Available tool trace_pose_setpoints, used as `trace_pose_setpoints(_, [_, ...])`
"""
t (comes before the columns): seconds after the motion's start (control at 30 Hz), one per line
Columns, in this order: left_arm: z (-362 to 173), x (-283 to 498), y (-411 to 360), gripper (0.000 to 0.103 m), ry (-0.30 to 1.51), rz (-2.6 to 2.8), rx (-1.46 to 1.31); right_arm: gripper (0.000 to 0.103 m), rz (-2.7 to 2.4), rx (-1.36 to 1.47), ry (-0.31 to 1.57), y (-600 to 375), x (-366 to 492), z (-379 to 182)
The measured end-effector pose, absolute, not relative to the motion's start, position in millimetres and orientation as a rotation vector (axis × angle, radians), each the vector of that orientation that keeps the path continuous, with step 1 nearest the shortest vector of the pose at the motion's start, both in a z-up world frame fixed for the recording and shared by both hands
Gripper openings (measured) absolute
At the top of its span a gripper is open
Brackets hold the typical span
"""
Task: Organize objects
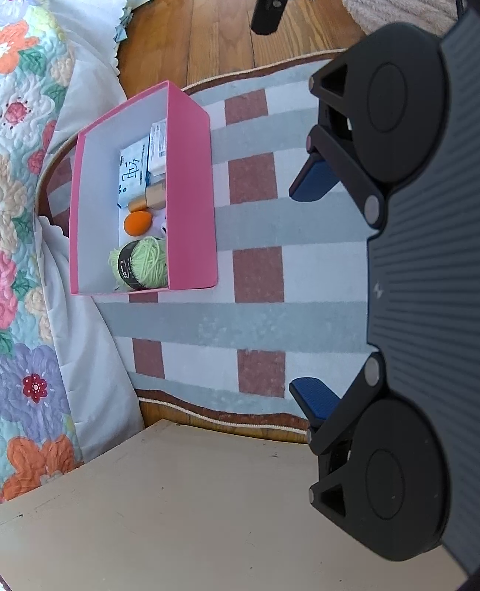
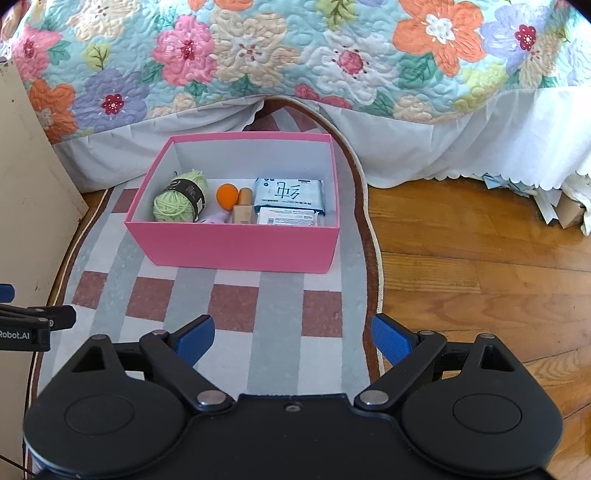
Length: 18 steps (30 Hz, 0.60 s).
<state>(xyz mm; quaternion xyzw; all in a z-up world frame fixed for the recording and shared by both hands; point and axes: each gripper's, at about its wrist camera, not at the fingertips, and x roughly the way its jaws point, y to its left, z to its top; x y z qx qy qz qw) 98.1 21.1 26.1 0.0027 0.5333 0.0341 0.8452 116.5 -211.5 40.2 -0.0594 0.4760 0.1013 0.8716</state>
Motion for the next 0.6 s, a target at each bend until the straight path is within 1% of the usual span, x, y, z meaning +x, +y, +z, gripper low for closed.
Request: trace_pose_setpoints(0.6, [13,101,17,0.103,1.146,0.041,-0.011,0.094,0.199,-0.127,1.003,-219,119,34])
